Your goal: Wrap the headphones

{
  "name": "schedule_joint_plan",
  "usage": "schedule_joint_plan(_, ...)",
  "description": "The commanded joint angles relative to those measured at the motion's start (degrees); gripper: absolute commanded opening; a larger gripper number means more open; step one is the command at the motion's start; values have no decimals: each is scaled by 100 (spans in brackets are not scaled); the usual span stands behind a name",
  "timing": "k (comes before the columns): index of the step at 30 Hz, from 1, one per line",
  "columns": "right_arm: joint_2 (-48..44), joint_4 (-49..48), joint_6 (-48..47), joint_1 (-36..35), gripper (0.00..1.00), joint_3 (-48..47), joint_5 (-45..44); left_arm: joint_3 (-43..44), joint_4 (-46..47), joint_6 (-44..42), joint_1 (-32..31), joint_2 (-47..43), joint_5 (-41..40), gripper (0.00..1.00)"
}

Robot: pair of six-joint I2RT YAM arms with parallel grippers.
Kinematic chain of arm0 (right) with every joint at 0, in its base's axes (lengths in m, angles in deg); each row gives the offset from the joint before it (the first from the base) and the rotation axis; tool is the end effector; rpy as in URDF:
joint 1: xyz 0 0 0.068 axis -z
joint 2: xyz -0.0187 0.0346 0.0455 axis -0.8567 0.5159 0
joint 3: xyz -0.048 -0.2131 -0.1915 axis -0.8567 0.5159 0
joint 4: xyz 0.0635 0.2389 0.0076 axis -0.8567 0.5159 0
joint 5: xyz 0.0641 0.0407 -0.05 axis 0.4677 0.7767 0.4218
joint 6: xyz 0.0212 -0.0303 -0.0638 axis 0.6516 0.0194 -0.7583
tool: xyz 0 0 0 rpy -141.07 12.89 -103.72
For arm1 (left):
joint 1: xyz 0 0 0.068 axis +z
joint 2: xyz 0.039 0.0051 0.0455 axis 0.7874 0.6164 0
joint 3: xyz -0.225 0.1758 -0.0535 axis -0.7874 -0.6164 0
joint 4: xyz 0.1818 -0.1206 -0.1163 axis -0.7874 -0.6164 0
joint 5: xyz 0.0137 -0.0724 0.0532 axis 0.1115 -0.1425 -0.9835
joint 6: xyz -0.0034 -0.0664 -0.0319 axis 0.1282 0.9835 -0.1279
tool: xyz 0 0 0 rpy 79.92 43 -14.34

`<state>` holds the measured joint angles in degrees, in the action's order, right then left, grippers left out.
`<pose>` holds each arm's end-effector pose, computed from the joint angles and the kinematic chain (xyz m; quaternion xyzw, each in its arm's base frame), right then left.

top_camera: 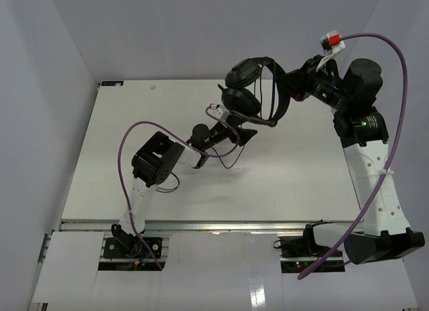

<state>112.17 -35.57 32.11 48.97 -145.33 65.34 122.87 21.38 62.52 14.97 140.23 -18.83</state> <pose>0.2321 0.0740 0.5220 -0.1912 0.6605 0.3181 0.6527 0.3727 -0.3146 0.1914 0.2483 0.5713 -0.5069 0.5958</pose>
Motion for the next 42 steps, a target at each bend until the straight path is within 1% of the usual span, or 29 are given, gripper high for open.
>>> schedule_joint_plan(1,-98,-315,244,13,8,-80,147,619,450,638,-38,32,930,78)
schedule_joint_plan(4,-98,-320,202,19,8,-55,123,462,900,1255,-38,164,1397,57)
schedule_joint_plan(5,-98,-315,189,16,8,-45,112,329,1198,1547,-41,193,1591,52)
schedule_joint_plan(8,-90,-323,150,13,8,-19,88,41,1971,2318,-79,310,2142,45)
schedule_joint_plan(9,-83,-317,135,13,8,-5,66,-96,2184,2714,-95,336,2397,44)
schedule_joint_plan(12,-72,-315,70,22,8,17,-27,-324,2769,3436,-228,412,2914,41)
schedule_joint_plan(14,-72,-313,3,13,8,47,-96,-468,2809,3588,-409,276,3188,31)
schedule_joint_plan(16,-72,-295,-73,13,8,90,-156,-703,2844,3644,-640,11,3362,17)
schedule_joint_plan(17,-75,-276,-132,13,8,99,-210,-854,2853,3632,-761,-185,3393,13)
schedule_joint_plan(18,-81,-255,-193,13,8,105,-281,-1051,2848,3605,-861,-389,3378,10)
schedule_joint_plan(19,-88,-209,-232,13,8,112,-320,-1400,2848,3552,-931,-552,3340,10)
schedule_joint_plan(21,-98,-171,-318,13,8,123,-397,-1831,2848,3337,-1195,-943,3167,8)
schedule_joint_plan(23,-77,-138,-426,13,8,123,-567,-2320,2839,3235,-1429,-1543,2996,6)
schedule_joint_plan(24,-63,-130,-447,13,8,122,-626,-2596,2838,3197,-1580,-1699,2908,6)
schedule_joint_plan(27,-26,-56,-656,13,8,68,-991,-3284,2675,2975,-1866,-2336,2619,4)
schedule_joint_plan(30,-19,7,-863,13,8,33,-1216,-3957,1970,2512,-1962,-3359,2317,3)
schedule_joint_plan(31,-19,36,-908,13,8,26,-1267,-4169,1738,2250,-1963,-3567,2244,2)
schedule_joint_plan(32,-19,44,-969,13,8,18,-1283,-4239,1152,2088,-1963,-3971,2228,3)
schedule_joint_plan(34,-6,89,-1065,13,8,4,-1347,-4301,599,1795,-1963,-4293,2234,2)
schedule_joint_plan(36,7,114,-1157,13,8,1,-1447,-4273,-178,1574,-1963,-4766,2288,2)
schedule_joint_plan(42,-2,-10,-1607,10,8,195,-1936,-4015,-1303,1272,-2048,-5375,2349,3)
